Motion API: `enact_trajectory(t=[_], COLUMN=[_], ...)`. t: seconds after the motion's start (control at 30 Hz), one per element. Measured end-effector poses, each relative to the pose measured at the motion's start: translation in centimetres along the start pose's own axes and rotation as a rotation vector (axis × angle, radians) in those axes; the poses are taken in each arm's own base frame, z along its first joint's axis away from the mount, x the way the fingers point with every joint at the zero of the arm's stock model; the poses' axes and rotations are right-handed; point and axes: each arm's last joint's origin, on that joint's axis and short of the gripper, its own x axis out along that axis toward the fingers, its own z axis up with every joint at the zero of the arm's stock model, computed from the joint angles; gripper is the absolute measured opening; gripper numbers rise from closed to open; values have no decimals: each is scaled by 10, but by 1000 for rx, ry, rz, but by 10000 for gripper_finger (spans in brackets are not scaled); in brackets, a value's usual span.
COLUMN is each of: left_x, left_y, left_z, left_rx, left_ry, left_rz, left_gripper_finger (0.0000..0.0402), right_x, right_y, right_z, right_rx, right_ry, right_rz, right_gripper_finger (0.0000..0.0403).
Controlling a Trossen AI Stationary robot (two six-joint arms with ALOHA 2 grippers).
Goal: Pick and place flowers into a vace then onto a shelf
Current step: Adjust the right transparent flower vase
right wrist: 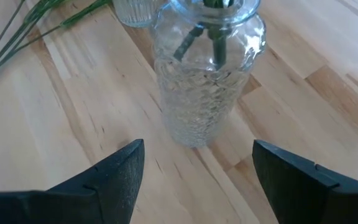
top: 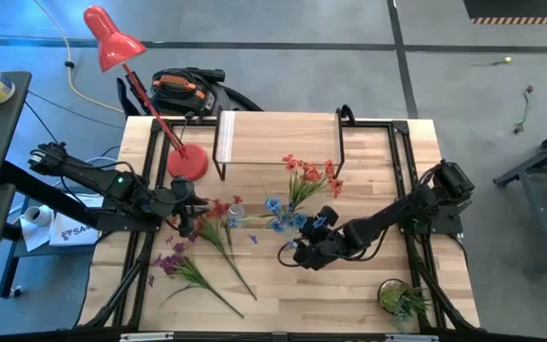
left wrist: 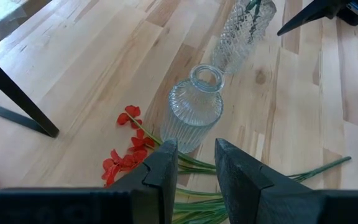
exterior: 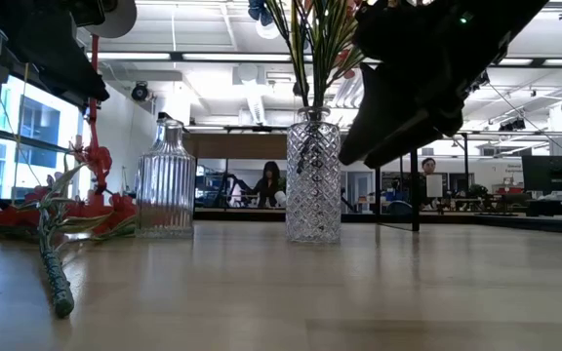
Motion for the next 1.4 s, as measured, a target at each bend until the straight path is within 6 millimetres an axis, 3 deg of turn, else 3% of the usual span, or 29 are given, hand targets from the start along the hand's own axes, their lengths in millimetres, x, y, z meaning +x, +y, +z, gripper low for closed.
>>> enact_trajectory(t=[0.43,0.67,1.03,1.23,1.4], left_x=[0,0,0,0,0], left_y=[0,0,-1,0,1], left_z=[0,0,-1,-2,-2], left_rx=[26,26,-2,19,73], left_ry=[-4,-3,19,30,28], left_rz=[5,2,-26,-14,-7], left_gripper_finger=[140,140,140,140,140], right_x=[0,0,0,1,1], right_y=[1,8,9,6,3], right_z=[-1,5,5,7,5], right_rx=[-4,135,-20,134,117], right_ry=[25,1,18,-37,-41], right_rz=[26,112,136,74,31], right_gripper_finger=[289,281,275,270,267])
